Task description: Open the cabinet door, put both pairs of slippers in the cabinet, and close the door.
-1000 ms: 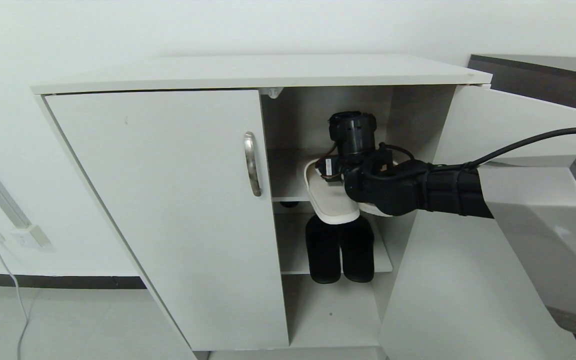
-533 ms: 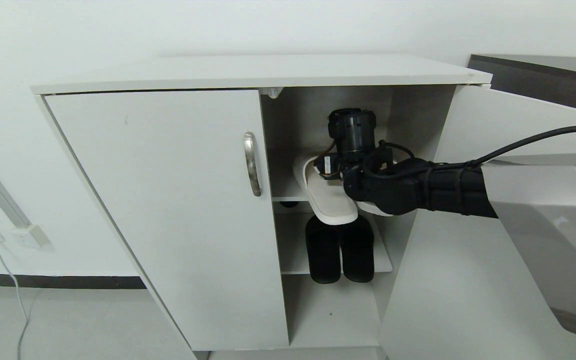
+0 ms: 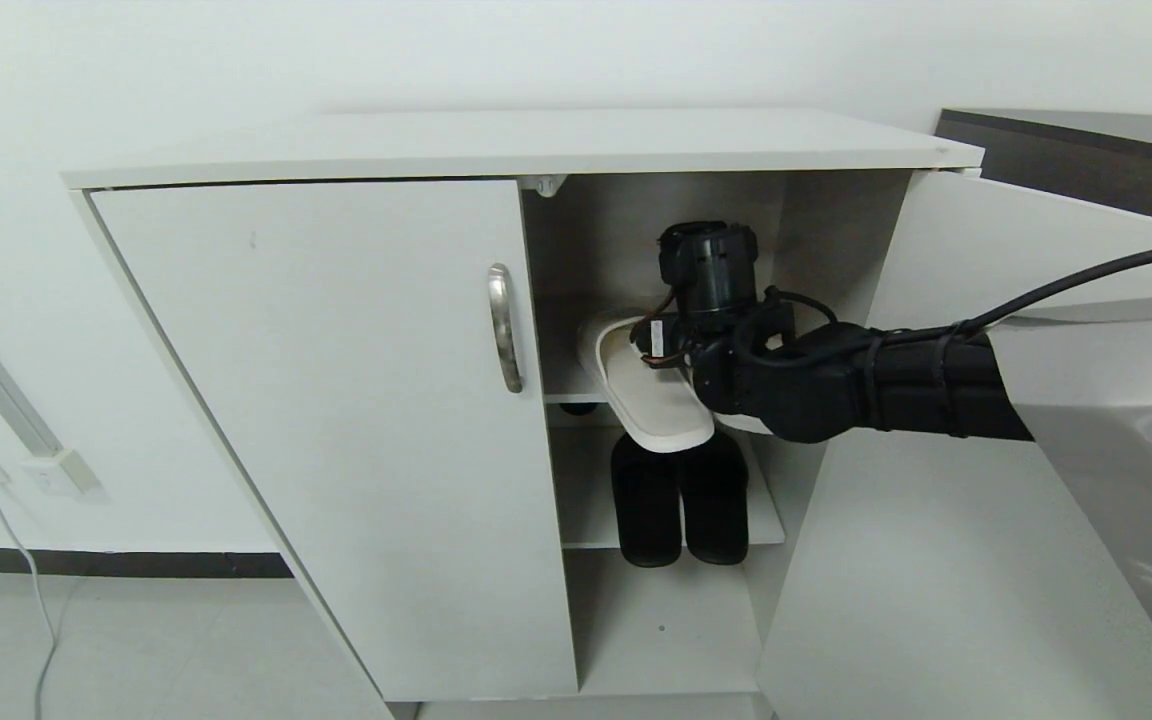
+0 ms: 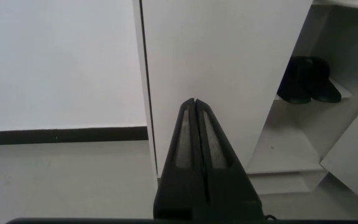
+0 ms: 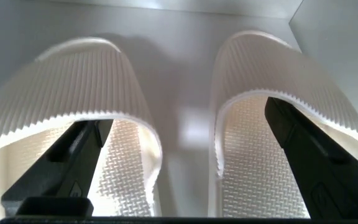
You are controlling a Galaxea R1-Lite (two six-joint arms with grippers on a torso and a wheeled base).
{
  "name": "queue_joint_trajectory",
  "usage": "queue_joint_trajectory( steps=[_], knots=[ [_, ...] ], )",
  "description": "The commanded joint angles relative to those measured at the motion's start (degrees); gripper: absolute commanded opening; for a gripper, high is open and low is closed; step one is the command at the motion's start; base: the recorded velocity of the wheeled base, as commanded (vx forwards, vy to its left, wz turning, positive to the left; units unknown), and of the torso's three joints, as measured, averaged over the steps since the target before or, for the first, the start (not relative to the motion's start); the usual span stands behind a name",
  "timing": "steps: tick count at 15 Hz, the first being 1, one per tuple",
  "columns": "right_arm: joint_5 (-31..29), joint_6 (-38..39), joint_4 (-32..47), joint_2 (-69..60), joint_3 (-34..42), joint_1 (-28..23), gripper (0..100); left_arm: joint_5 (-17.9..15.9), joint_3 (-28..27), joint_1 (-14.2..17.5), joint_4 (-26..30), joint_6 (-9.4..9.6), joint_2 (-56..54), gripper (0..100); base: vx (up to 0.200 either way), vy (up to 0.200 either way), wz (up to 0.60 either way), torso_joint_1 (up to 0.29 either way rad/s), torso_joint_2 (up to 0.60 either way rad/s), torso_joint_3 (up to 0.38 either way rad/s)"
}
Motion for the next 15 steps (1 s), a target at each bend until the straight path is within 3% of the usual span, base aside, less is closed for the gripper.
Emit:
queue_joint_trajectory(
  steps=[1,6,15],
  knots=[
    [0.0,0.0,0.0,-0.6,1.0,0.2,100,0.0,0.0,0.0,0.0,-0.02,0.1,0,0.0,0.0,0.0,0.0,0.0,0.0],
    [0.0,0.6,-3.4,-5.6,9.3,1.9,100,0.0,0.0,0.0,0.0,-0.02,0.1,0,0.0,0.0,0.0,0.0,0.0,0.0],
    [0.3,0.4,-19.2,-23.7,38.8,11.4,100,0.0,0.0,0.0,0.0,-0.02,0.1,0,0.0,0.0,0.0,0.0,0.0,0.0]
  ],
)
